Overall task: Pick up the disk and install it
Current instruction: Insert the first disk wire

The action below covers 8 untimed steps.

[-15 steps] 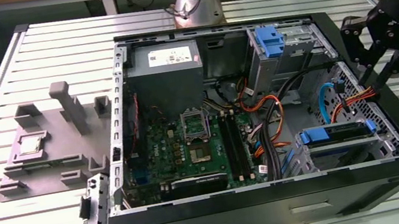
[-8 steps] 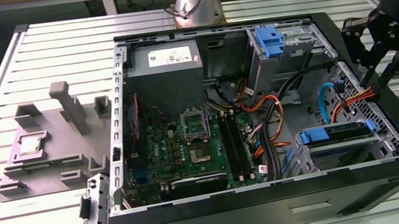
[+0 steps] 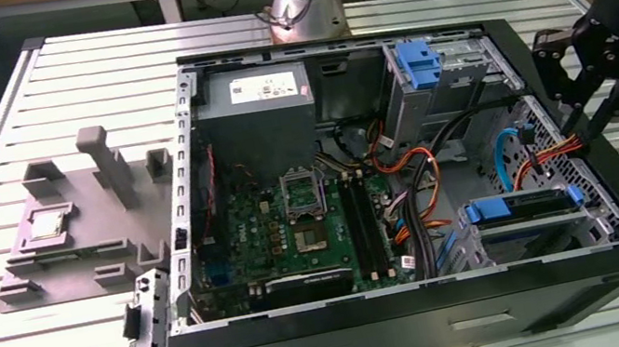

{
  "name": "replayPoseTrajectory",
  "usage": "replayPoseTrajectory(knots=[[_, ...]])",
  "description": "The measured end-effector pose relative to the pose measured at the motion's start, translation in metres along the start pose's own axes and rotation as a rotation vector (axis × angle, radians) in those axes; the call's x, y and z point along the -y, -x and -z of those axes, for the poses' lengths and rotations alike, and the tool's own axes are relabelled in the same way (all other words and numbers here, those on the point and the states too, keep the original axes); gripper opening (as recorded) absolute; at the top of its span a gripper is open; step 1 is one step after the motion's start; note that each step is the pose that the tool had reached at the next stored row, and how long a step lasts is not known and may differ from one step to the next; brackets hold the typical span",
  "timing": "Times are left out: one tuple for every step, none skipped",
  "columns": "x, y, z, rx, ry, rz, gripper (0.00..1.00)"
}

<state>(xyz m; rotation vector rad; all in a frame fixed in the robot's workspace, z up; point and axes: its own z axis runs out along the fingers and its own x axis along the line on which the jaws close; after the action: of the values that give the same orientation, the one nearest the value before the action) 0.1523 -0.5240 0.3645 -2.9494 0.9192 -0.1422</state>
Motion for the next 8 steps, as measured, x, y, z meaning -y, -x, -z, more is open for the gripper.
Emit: replayPoseTrajectory(knots=[[0.0001,-0.0001,-0.0003,-0.0004,-0.0015,0.009,0.3],[0.0002,-0.0003,-0.0005,-0.0008,-0.003,0.018,0.3],[0.0003,-0.0004,-0.0007,-0.0012,-0.0045,0.028,0.3],[0.0004,-0.0004,-0.0009,-0.0015,-0.0058,0.036,0.3],[0.0004,-0.0004,-0.001,-0.0014,-0.0065,0.043,0.3],[0.0004,-0.0005,-0.001,-0.0012,-0.0068,0.048,0.3],[0.0004,-0.0005,-0.001,-0.001,-0.0071,0.05,0.3],[0.0003,-0.0004,-0.0011,-0.0009,-0.0073,0.051,0.3]])
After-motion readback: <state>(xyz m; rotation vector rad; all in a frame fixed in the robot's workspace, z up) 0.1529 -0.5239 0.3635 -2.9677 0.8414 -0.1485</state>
